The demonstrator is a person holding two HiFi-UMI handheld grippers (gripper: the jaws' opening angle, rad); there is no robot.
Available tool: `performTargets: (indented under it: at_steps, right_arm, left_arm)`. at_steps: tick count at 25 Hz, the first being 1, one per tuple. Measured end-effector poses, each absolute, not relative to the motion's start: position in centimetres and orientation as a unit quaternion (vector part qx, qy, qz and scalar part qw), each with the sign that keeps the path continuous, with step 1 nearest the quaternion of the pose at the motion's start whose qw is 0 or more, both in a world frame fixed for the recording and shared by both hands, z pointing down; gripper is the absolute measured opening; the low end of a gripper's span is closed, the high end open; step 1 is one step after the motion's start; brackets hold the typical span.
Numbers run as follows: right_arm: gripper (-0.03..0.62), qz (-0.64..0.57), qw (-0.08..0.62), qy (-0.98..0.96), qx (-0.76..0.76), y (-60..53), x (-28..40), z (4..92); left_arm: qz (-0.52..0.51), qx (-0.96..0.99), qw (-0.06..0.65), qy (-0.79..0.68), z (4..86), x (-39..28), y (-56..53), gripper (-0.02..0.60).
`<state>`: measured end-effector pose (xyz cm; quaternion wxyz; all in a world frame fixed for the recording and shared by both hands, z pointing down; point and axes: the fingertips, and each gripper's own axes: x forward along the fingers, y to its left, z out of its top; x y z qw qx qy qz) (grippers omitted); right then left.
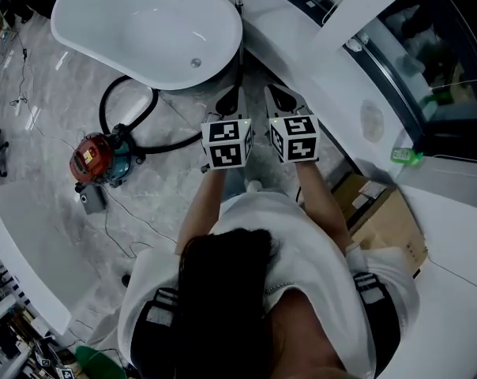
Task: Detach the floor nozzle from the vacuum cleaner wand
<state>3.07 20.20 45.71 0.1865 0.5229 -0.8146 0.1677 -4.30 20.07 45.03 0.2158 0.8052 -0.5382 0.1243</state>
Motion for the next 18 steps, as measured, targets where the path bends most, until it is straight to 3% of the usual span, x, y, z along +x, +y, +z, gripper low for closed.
performTargets:
  at_steps: [18]
  right_arm:
    - [0.015, 0.157, 0.177, -0.795, 0.559, 11.3, 1.0, 43.8]
  left_arm:
    - [0.117, 0.825, 0.205, -0.513, 43.1, -6.0, 10.9, -0.005]
